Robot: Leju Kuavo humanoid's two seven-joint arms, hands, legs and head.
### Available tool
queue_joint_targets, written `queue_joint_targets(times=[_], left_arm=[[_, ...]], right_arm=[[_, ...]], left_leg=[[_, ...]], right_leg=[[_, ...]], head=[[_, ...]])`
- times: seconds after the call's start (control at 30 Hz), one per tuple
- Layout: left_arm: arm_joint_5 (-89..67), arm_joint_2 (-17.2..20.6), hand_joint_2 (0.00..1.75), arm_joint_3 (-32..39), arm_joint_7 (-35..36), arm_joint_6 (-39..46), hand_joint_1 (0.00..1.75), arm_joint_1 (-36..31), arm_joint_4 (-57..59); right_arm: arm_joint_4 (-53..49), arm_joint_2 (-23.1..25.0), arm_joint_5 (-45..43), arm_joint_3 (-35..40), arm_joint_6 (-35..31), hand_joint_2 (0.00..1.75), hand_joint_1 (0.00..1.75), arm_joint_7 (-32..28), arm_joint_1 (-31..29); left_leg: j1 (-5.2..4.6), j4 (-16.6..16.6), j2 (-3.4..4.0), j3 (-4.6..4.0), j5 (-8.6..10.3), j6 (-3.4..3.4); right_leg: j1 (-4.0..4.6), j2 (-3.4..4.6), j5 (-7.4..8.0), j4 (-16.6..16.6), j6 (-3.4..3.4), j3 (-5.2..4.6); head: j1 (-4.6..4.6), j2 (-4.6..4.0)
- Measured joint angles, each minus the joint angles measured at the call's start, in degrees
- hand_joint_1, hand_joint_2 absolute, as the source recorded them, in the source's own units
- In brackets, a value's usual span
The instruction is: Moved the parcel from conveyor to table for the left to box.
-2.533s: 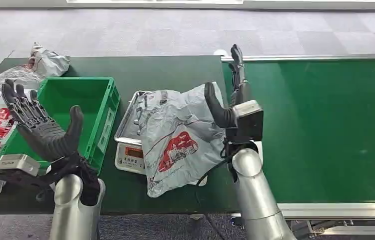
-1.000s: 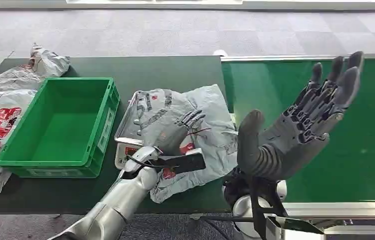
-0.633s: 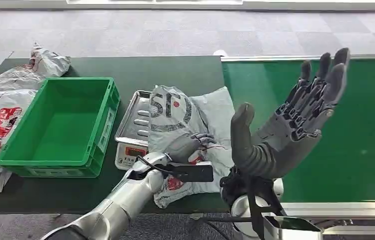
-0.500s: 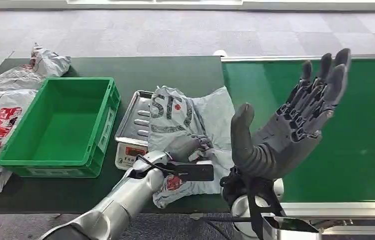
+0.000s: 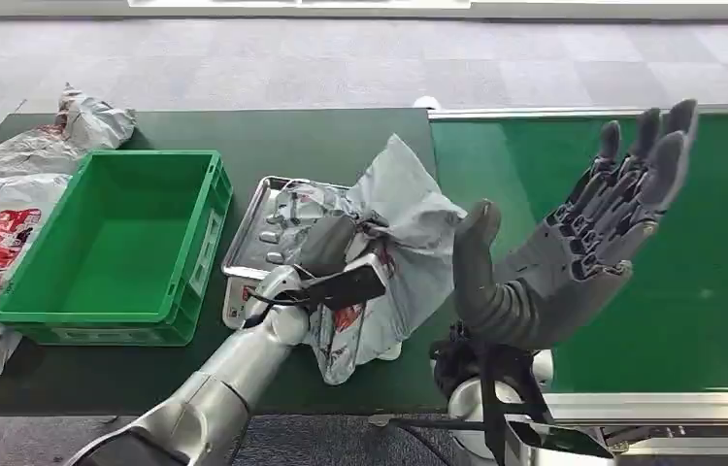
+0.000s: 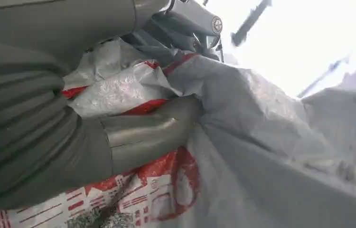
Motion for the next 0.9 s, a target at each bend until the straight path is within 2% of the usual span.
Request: queue_joint_targets(times=[0.17, 0.27, 0.33, 0.4, 0.57, 0.6, 0.63, 0.67, 0.7, 0.73, 0.77, 0.8, 0.83, 0.87, 0.9], left_arm=[[2.4, 2.6, 1.75, 6.8, 0.3, 14.4, 1.75, 0.0, -10.2], [-11.6, 3.0, 1.75, 11.8, -2.3, 20.6, 1.75, 0.5, -16.5], [-25.1, 2.3, 1.75, 18.7, -6.5, 22.1, 1.75, 0.6, -22.6], [-38.3, 1.7, 1.75, 25.8, -7.7, 22.4, 1.75, 1.0, -30.7], [-45.7, 1.0, 1.75, 34.8, -7.5, 22.4, 1.75, 1.6, -41.8], [-48.1, 1.5, 1.75, 35.3, -5.2, 22.4, 1.75, 2.1, -43.3], [-51.1, 4.1, 1.75, 34.5, 0.2, 22.4, 1.75, 2.8, -44.6], [-51.4, 8.7, 1.75, 32.4, 7.3, 22.4, 1.75, 1.7, -43.6], [-51.5, 13.7, 1.75, 29.2, 17.4, 22.3, 1.75, -1.3, -40.5], [-51.5, 17.0, 1.75, 25.9, 25.9, 22.3, 1.75, -4.1, -37.6], [-51.6, 18.6, 1.75, 21.4, 42.8, 22.3, 0.19, -6.3, -34.7], [-51.8, 18.2, 1.75, 14.7, 59.0, 22.6, 0.00, -8.4, -28.6], [-51.8, 18.3, 1.75, 6.8, 70.6, 22.3, 0.00, -10.3, -22.8], [-51.5, 20.3, 0.00, -2.4, 74.6, 22.0, 0.00, -10.8, -17.4], [-50.8, 21.3, 0.00, -10.9, 74.1, 20.8, 0.00, -10.7, -12.2]], right_arm=[[0.8, -0.5, -0.2, 0.0, -1.5, 1.75, 0.00, 0.0, 0.0], [1.1, -0.5, -0.2, 0.0, -1.5, 1.75, 0.00, 0.0, 0.0], [1.2, -0.5, -0.2, 0.0, -1.5, 1.75, 0.00, 0.0, 0.0], [1.4, -0.5, -0.3, 0.0, -1.5, 1.75, 0.00, 0.0, 0.0], [1.6, -0.5, -0.2, 0.0, -1.6, 1.75, 0.00, 0.0, -0.2], [1.6, -0.5, -0.2, 0.0, -1.6, 1.75, 0.00, 0.0, -0.2], [1.6, -0.5, -0.2, 0.0, -1.6, 1.75, 0.00, 0.0, -0.3], [1.6, -0.5, 0.0, 0.0, -1.6, 1.75, 0.00, 0.0, -0.3], [1.6, -0.5, 0.0, 0.0, -1.6, 1.75, 0.00, 0.0, -0.2], [1.6, -0.5, 0.0, -0.1, -1.6, 1.75, 0.00, 0.0, -0.1], [1.6, -0.5, 0.0, -0.1, -1.7, 1.75, 0.00, 0.0, 0.1], [1.6, -0.5, 0.0, -0.2, -1.7, 1.75, 0.00, 0.0, 0.3], [1.6, -0.6, 0.2, -0.2, -1.7, 1.75, 0.00, 0.0, 0.3], [1.5, -0.6, 0.2, -0.1, -1.6, 1.75, 0.00, 0.0, 0.2], [1.4, -0.7, 0.0, -0.1, -1.6, 1.75, 0.00, -0.1, 0.3]], left_leg=[[0.06, 0.0, 0.01, 0.03, 0.02, -0.03], [0.10, 0.0, -0.08, -0.05, 0.08, -0.06], [0.10, 0.0, 0.04, -0.01, 0.08, -0.06], [0.08, 0.0, 0.22, 0.03, 0.04, -0.08], [0.06, 0.0, 0.11, -0.03, 0.04, -0.08], [0.06, 0.0, 0.09, -0.01, 0.04, -0.08], [0.07, 0.0, 0.13, 0.08, 0.05, -0.10], [0.10, 0.0, 0.30, 0.13, 0.12, -0.21], [0.23, 0.1, 0.54, -0.07, 0.24, -0.40], [0.27, 0.1, 0.61, -0.30, 0.29, -0.45], [0.20, 0.1, 0.68, -0.31, 0.35, -0.44], [0.13, 0.0, 0.40, -0.24, 0.44, -0.23], [0.14, 0.0, -0.28, -0.09, 0.38, -0.17], [0.15, -0.1, -0.40, 0.15, 0.27, -0.19], [0.13, -0.1, -0.33, 0.35, 0.16, -0.27]], right_leg=[[0.06, -0.01, 0.00, 0.0, -0.01, 0.02], [0.10, -0.08, 0.00, 0.1, -0.02, 0.02], [0.07, 0.05, 0.00, 0.1, -0.02, 0.00], [0.01, 0.21, 0.00, 0.1, -0.02, -0.05], [0.05, 0.08, -0.02, 0.1, -0.03, -0.03], [0.05, 0.07, -0.02, 0.1, -0.03, 0.00], [0.06, 0.09, -0.03, 0.1, -0.07, -0.05], [0.12, 0.27, 0.03, 0.1, -0.18, -0.31], [0.17, 0.52, 0.27, 0.1, -0.51, -0.77], [0.19, 0.59, 0.44, 0.0, -0.47, -1.09], [0.29, 0.71, 0.42, 0.0, -0.39, -1.16], [0.20, 0.45, 0.24, 0.0, -0.15, -0.98], [0.17, -0.25, -0.01, 0.0, -0.09, -0.45], [0.16, -0.36, -0.17, 0.0, -0.20, -0.03], [0.09, -0.25, -0.09, 0.0, -0.21, 0.07]], head=[[0.00, 0.00], [0.00, 0.00], [0.02, 0.00], [0.00, 0.00], [0.00, 0.00], [0.02, 0.00], [0.07, 0.00], [0.00, 0.00], [-0.02, 0.00], [-0.13, 0.00], [-0.20, 0.00], [-0.33, 0.00], [-0.06, 0.00], [-0.02, 0.00], [0.07, 0.00]])
